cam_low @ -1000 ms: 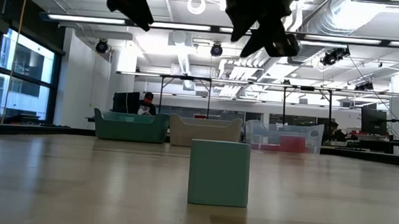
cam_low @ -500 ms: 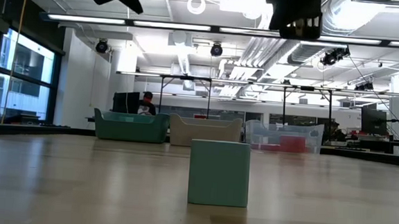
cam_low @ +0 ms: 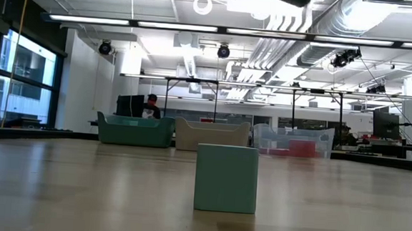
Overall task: Sort & place blocks by color
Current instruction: Put the light blue block into the green bin
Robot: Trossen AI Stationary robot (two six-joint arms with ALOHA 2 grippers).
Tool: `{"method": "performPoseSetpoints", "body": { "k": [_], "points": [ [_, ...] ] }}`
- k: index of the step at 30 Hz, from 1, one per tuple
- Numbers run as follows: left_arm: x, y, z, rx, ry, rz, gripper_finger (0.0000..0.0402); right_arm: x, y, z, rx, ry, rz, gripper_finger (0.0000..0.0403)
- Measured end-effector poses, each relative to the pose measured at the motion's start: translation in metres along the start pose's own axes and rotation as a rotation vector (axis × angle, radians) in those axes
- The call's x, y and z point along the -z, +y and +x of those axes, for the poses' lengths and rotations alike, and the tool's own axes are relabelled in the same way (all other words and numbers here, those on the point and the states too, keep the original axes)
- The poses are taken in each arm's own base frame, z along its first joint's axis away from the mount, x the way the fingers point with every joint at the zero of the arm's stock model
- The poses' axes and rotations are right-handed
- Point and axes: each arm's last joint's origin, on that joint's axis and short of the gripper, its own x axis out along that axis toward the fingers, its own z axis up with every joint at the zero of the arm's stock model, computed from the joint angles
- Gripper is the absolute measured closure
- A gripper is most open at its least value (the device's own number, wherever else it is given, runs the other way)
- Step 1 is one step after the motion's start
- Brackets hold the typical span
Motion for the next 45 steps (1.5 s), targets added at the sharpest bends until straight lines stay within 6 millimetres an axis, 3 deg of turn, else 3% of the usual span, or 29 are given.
{"method": "performPoseSetpoints", "body": {
  "k": [10, 14, 21, 26, 34, 45],
  "points": [
    [0.002, -0.002, 0.000, 0.005, 0.002, -0.017, 0.0273, -0.009, 0.020, -0.003, -0.143, -0.136, -0.055, 0.0208],
    [0.001, -0.002, 0.000, 0.004, 0.002, -0.016, 0.0273, -0.018, 0.034, -0.014, -0.169, -0.186, -0.089, 0.0208],
    [0.001, -0.002, 0.000, 0.005, 0.001, -0.015, 0.0273, -0.023, 0.041, -0.030, -0.011, -0.151, -0.183, 0.0208],
    [0.001, -0.002, -0.001, 0.004, 0.001, -0.014, 0.0273, -0.014, 0.036, -0.014, 0.043, -0.076, -0.214, 0.0208],
    [0.002, -0.002, 0.000, 0.003, 0.003, -0.013, 0.0273, 0.010, 0.033, 0.033, 0.070, 0.081, -0.245, 0.0208],
    [0.002, -0.002, 0.000, 0.002, 0.004, -0.012, 0.0273, 0.040, 0.028, 0.080, 0.145, 0.190, -0.273, 0.0208]
  ]
}}
